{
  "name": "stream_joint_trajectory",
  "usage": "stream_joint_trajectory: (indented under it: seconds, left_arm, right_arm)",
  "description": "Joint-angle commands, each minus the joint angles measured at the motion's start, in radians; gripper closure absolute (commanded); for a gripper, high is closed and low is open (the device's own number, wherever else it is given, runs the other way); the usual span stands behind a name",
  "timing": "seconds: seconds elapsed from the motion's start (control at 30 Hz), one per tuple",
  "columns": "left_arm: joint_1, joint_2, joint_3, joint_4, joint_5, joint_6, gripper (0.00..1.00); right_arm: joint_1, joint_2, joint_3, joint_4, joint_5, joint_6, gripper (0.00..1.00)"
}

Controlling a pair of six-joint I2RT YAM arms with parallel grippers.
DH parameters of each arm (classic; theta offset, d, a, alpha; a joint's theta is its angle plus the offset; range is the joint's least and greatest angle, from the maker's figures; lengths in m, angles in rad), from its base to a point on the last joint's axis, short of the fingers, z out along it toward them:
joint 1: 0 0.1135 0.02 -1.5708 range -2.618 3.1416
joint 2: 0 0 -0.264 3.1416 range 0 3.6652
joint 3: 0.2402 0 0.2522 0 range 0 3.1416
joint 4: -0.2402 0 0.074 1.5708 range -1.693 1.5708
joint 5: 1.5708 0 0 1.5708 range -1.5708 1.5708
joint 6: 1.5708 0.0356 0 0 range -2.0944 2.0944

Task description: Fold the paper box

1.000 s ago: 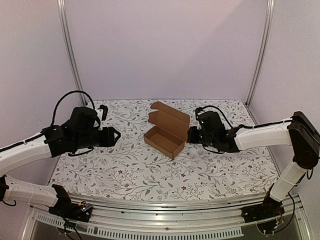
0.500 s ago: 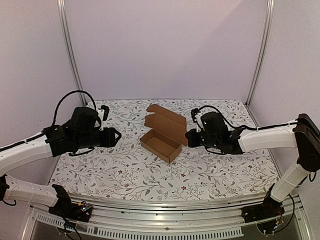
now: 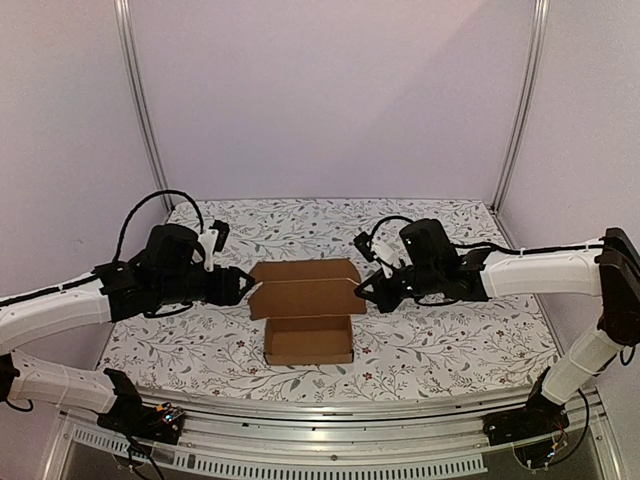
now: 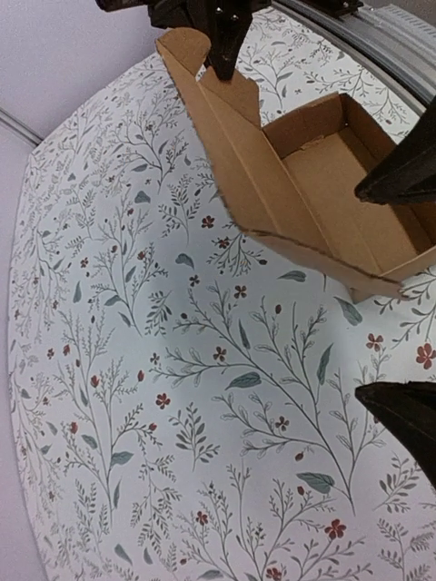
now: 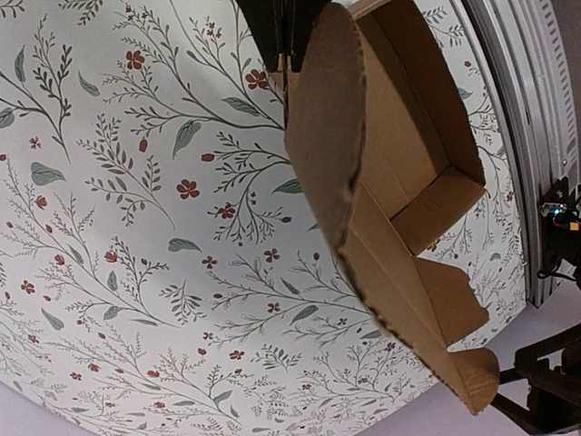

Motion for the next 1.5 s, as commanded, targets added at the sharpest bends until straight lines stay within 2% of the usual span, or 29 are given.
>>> stream_joint_trajectory:
  seconds: [0.0, 0.3, 0.57, 0.9, 1.03, 1.3, 1.4, 1.47]
  left_arm:
    - [0.022, 0.008, -0.043, 0.079, 0.087, 0.048, 0.34]
    - [0.032, -0.039, -0.105, 0.102, 0.186, 0.014, 0.34]
    - [0.033, -0.089, -0.142, 0.115, 0.226, -0.035, 0.34]
    - [0.026, -0.03, -0.141, 0.172, 0.275, -0.048, 0.34]
    - [0.013, 0.009, -0.133, 0.193, 0.264, -0.051, 0.34]
    - [-0.004, 0.035, -0.131, 0.177, 0.109, -0.027, 0.36]
    - [-0.002, 0.052, -0.144, 0.211, 0.098, -0.015, 0.36]
    - [-0.001, 0.075, -0.146, 0.234, 0.073, -0.008, 0.39]
  right_arm:
    - [0.006, 0.006, 0.033, -0.106, -0.082, -0.133, 1.0]
    - [0.006, 0.027, 0.045, -0.103, -0.048, -0.113, 1.0]
    - [0.006, 0.023, 0.033, -0.058, 0.03, -0.01, 1.0]
    - [0.016, 0.015, 0.009, -0.013, 0.058, 0.123, 1.0]
    - [0.029, 0.013, 0.003, -0.009, 0.073, 0.15, 1.0]
    - [0.04, -0.01, -0.018, 0.022, 0.065, 0.155, 1.0]
    - [0.044, -0.015, -0.019, 0.022, 0.065, 0.154, 1.0]
    - [0.046, -0.019, -0.021, 0.024, 0.064, 0.153, 1.0]
